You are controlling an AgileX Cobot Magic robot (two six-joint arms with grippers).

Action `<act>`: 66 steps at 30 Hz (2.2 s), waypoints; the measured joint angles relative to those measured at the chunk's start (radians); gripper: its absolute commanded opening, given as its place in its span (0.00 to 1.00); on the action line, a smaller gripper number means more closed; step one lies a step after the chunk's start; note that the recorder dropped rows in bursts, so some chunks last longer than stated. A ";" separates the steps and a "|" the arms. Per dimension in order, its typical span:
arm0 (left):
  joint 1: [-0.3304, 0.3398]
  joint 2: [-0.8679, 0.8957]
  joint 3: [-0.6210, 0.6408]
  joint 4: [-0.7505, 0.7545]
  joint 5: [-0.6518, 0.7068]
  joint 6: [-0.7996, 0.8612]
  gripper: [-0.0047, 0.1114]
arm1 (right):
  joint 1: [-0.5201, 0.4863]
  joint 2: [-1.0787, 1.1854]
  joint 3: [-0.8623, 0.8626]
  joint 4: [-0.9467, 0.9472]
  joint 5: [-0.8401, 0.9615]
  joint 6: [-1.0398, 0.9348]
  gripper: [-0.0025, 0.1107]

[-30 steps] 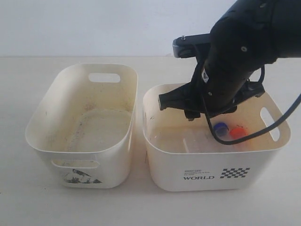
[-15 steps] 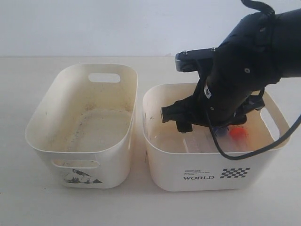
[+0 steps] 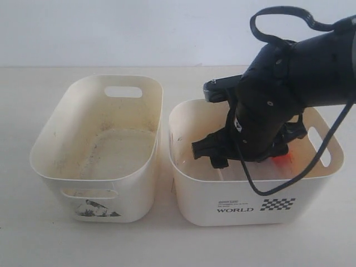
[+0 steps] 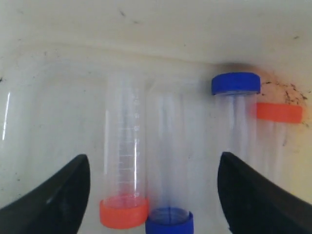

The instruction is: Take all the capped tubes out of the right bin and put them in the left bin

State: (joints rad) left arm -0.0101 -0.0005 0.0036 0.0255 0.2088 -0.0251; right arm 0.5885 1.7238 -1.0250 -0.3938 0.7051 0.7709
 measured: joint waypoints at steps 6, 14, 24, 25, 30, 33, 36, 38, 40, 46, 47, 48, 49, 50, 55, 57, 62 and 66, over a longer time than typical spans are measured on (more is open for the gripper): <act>0.000 0.000 0.000 0.000 0.000 0.000 0.08 | -0.013 0.002 0.000 -0.003 -0.024 0.000 0.63; 0.000 0.000 0.000 0.000 0.000 0.000 0.08 | -0.018 0.047 0.000 0.042 -0.059 -0.020 0.51; 0.000 0.000 0.000 0.000 0.000 0.000 0.08 | -0.018 0.047 0.000 0.089 -0.080 -0.048 0.58; 0.000 0.000 0.000 0.000 0.000 0.000 0.08 | -0.018 0.047 0.000 0.091 -0.077 -0.050 0.58; 0.000 0.000 0.000 0.000 0.000 0.000 0.08 | -0.018 0.047 0.000 0.091 -0.068 -0.054 0.58; 0.000 0.000 0.000 0.000 0.000 0.000 0.08 | -0.018 0.059 0.000 0.097 -0.068 -0.054 0.58; 0.000 0.000 0.000 0.000 0.000 0.000 0.08 | -0.018 0.087 0.000 0.104 -0.068 -0.062 0.58; 0.000 0.000 0.000 0.000 0.000 0.000 0.08 | -0.018 0.100 0.000 0.106 -0.070 -0.064 0.58; 0.000 0.000 0.000 0.000 0.000 0.000 0.08 | -0.018 0.109 0.000 0.113 -0.072 -0.064 0.58; 0.000 0.000 0.000 0.000 0.000 0.000 0.08 | -0.018 0.150 0.000 0.122 -0.074 -0.083 0.58; 0.000 0.000 0.000 0.000 0.000 0.000 0.08 | -0.018 0.155 0.000 0.126 -0.074 -0.088 0.58; 0.000 0.000 0.000 0.000 0.000 0.000 0.08 | -0.018 0.160 0.000 0.131 -0.074 -0.091 0.57; 0.000 0.000 0.000 0.000 0.000 0.000 0.08 | -0.018 0.164 0.000 0.137 -0.074 -0.095 0.56; 0.000 0.000 0.000 0.000 0.000 0.000 0.08 | -0.018 0.164 0.000 0.138 -0.074 -0.098 0.54; 0.000 0.000 0.000 0.000 0.000 0.000 0.08 | -0.018 0.164 0.000 0.145 -0.074 -0.106 0.39; 0.000 0.000 0.000 0.000 0.000 0.000 0.08 | -0.018 0.164 0.000 0.145 -0.074 -0.106 0.34; 0.000 0.000 0.000 0.000 0.000 0.000 0.08 | -0.018 0.164 0.000 0.145 -0.074 -0.106 0.20; 0.000 0.000 0.000 0.000 0.000 0.000 0.08 | -0.018 0.164 0.000 0.145 -0.074 -0.106 0.05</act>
State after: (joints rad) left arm -0.0101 -0.0005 0.0036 0.0255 0.2088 -0.0251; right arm 0.5704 1.8883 -1.0250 -0.2493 0.6311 0.6648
